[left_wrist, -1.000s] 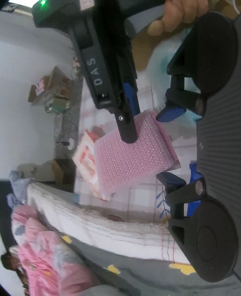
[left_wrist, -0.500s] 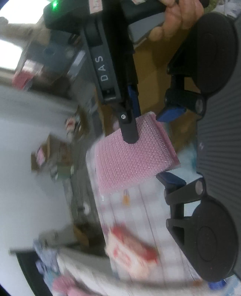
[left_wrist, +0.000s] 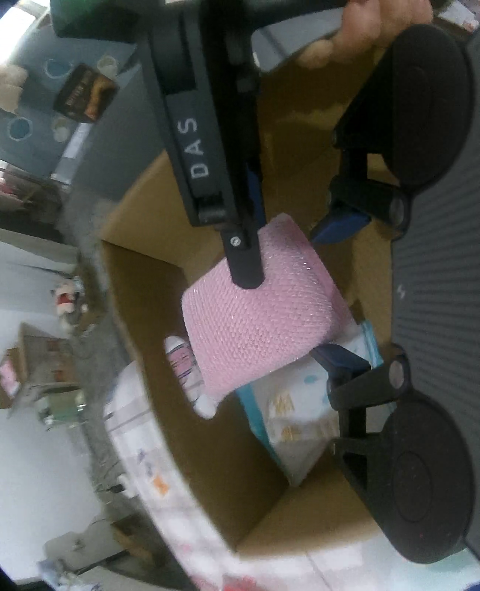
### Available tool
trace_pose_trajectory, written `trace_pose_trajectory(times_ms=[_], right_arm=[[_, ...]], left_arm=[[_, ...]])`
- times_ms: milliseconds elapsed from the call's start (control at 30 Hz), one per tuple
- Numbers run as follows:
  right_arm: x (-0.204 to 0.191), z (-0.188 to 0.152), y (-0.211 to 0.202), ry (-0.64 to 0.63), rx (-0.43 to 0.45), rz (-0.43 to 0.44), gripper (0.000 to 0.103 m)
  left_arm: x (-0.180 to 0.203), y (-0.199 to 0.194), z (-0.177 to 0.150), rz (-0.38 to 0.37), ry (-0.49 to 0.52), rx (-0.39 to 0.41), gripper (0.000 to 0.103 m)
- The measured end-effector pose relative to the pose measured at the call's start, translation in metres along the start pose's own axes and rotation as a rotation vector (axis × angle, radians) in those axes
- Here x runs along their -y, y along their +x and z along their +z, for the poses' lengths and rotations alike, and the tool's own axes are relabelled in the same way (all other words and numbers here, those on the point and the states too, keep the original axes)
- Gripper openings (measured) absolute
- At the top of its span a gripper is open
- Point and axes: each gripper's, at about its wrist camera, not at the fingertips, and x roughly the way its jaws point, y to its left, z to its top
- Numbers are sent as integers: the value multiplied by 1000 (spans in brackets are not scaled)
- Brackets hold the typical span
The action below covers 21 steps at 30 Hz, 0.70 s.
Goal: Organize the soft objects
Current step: 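Lower the pink pad into the box and open the right gripper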
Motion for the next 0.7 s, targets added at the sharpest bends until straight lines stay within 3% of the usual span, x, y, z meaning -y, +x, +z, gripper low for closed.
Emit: trace_pose_trajectory(times_ms=[267,700], right_arm=[[10,13,49,-26,-37,-63,31],[-18,9,55,-150,60,-200,33]], left_arm=[[-11,11,1,39,-53,-22,68],[-36,-61,-21,55,-94,87,71]])
